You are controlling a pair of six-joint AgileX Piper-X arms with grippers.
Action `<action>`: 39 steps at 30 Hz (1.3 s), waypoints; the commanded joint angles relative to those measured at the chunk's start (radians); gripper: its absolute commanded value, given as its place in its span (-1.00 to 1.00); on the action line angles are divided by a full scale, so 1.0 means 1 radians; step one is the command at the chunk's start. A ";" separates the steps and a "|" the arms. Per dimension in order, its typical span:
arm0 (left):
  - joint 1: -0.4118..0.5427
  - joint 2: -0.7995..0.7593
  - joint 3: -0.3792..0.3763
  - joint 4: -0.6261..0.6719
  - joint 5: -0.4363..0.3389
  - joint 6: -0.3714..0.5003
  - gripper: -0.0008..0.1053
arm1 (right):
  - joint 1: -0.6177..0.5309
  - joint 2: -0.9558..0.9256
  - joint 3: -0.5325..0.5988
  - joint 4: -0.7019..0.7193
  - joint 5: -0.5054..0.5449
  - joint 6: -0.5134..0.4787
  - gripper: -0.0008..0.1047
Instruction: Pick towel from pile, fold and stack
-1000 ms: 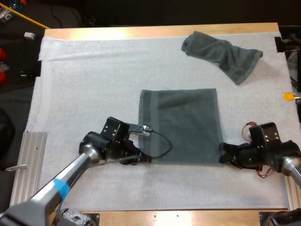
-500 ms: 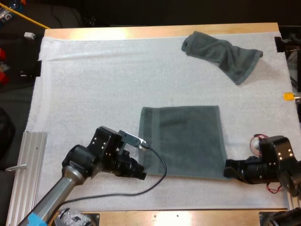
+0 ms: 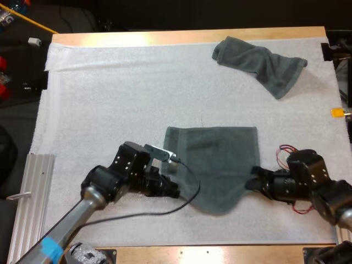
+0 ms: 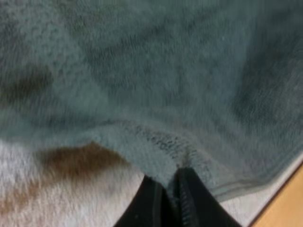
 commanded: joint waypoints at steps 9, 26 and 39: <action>0.090 0.165 -0.059 -0.093 0.002 -0.059 -0.98 | -0.002 0.178 -0.006 -0.250 0.079 0.172 -0.99; 0.258 0.377 -0.173 -0.189 0.145 -0.058 -0.98 | -0.005 0.263 -0.004 -0.457 0.344 0.371 -0.99; 0.258 0.408 -0.173 -0.330 0.111 -0.058 -0.98 | -0.005 0.270 -0.003 -0.523 0.508 0.370 -0.99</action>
